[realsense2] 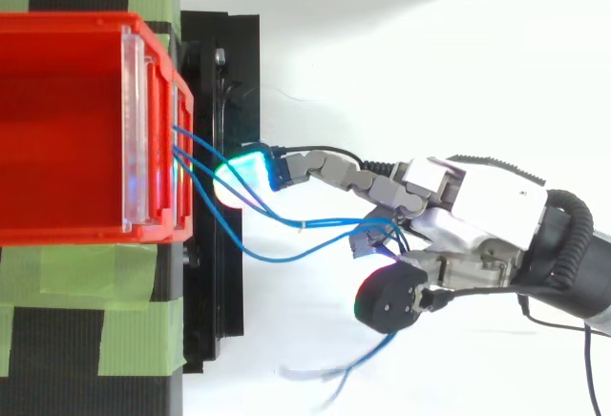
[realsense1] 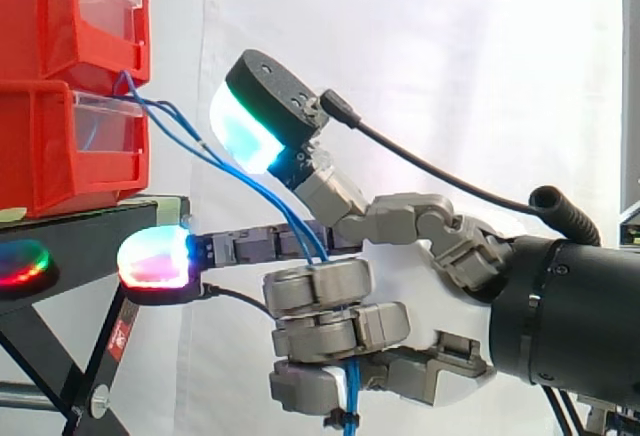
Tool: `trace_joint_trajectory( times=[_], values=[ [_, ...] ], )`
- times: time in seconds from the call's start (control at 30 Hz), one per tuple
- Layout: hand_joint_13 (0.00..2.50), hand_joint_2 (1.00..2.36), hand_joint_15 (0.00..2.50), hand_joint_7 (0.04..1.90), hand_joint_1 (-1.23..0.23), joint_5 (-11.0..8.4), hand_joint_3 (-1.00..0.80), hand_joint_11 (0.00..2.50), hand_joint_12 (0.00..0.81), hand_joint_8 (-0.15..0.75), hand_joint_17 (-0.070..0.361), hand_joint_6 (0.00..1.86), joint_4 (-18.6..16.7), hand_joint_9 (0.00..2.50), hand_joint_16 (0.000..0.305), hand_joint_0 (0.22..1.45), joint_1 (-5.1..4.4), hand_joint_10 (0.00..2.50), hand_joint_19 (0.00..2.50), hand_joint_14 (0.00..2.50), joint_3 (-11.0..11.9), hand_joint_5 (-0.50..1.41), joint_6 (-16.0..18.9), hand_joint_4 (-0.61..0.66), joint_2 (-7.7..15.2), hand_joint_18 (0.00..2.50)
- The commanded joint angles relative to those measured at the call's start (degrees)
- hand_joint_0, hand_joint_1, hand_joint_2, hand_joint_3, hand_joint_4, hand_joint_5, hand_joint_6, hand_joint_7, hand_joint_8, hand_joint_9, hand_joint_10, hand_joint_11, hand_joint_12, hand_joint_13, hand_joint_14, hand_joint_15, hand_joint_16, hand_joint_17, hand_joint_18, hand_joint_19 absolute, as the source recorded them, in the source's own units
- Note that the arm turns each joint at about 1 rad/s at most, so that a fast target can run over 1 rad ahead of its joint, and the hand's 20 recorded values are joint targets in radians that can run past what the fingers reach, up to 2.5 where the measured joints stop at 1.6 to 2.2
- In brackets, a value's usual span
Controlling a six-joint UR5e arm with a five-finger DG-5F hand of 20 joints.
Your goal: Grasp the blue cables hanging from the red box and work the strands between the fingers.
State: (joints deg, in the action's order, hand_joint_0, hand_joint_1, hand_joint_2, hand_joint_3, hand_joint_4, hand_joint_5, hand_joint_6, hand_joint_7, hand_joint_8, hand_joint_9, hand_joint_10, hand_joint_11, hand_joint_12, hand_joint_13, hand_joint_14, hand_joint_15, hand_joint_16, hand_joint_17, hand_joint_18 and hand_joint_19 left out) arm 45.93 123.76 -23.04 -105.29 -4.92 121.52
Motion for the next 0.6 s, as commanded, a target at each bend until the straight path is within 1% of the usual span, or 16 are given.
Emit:
trace_joint_trajectory(
  times=[0.0, 0.1, 0.13, 0.17, 0.23, 0.4, 0.43, 0.47, 0.57],
  values=[
    [1.09, 1.0, 1.23, 0.7, -0.45, -0.05, -1.0, 1.79, 0.426, 0.328, 0.148, 0.01, 1.0, 1.1, 0.066, 0.68, -0.34, 1.5, 1.6, 2.13, 0.2, -0.12, 0.0, 0.24, -0.1, 1.33],
    [1.08, 1.0, 1.25, 0.7, -0.45, 0.04, -1.0, 1.8, 0.433, 0.331, 0.148, 0.01, 1.9, 1.08, 0.066, 0.68, -0.52, 1.61, 1.62, 2.21, 0.1, -0.11, 0.0, 0.25, -0.1, 1.34],
    [1.07, 1.0, 1.24, 0.7, -0.45, -0.05, -1.0, 1.79, 0.433, 0.326, 0.146, 0.01, 2.0, 1.07, 0.065, 0.68, -0.61, 1.72, 1.62, 2.23, 0.1, -0.1, 0.0, 0.25, 0.0, 1.34],
    [1.07, 1.0, 1.24, 0.7, -0.45, -0.05, -1.0, 1.8, 0.427, 0.329, 0.146, 0.01, 2.1, 1.07, 0.065, 0.68, -0.61, 1.74, 1.63, 2.23, 0.1, -0.1, 0.0, 0.25, 0.0, 1.34],
    [1.06, 1.0, 1.24, 0.72, -0.45, -0.05, -1.0, 1.81, 0.434, 0.327, 0.147, 0.01, 2.2, 1.06, 0.066, 0.68, -0.69, 1.87, 1.63, 2.28, 0.1, -0.08, 0.0, 0.26, 0.0, 1.35],
    [1.06, 1.0, 1.22, 0.74, -0.46, -0.05, -1.0, 1.84, 0.438, 0.336, 0.146, 0.01, 2.2, 1.05, 0.065, 0.68, -0.78, 1.96, 1.64, 2.31, 0.1, -0.06, 0.0, 0.27, 0.0, 1.35],
    [1.06, 1.0, 1.23, 0.74, -0.46, -0.05, -1.0, 1.8, 0.431, 0.334, 0.147, 0.01, 2.5, 1.05, 0.065, 0.68, -0.78, 1.99, 1.64, 2.31, 0.1, -0.06, 0.0, 0.27, 0.0, 1.35],
    [1.06, 1.0, 1.22, 0.74, -0.46, -0.05, -1.0, 1.84, 0.438, 0.328, 0.145, 0.01, 2.5, 1.05, 0.065, 0.68, -0.78, 1.98, 1.64, 2.32, 0.1, -0.06, 0.0, 0.27, -0.1, 1.35],
    [1.06, 1.0, 1.23, 0.75, -0.46, -0.05, -1.0, 1.84, 0.433, 0.331, 0.146, 0.01, 3.5, 1.04, 0.065, 0.68, -0.87, 2.04, 1.64, 2.33, 0.1, -0.05, 0.0, 0.27, -0.1, 1.35]
  ],
)
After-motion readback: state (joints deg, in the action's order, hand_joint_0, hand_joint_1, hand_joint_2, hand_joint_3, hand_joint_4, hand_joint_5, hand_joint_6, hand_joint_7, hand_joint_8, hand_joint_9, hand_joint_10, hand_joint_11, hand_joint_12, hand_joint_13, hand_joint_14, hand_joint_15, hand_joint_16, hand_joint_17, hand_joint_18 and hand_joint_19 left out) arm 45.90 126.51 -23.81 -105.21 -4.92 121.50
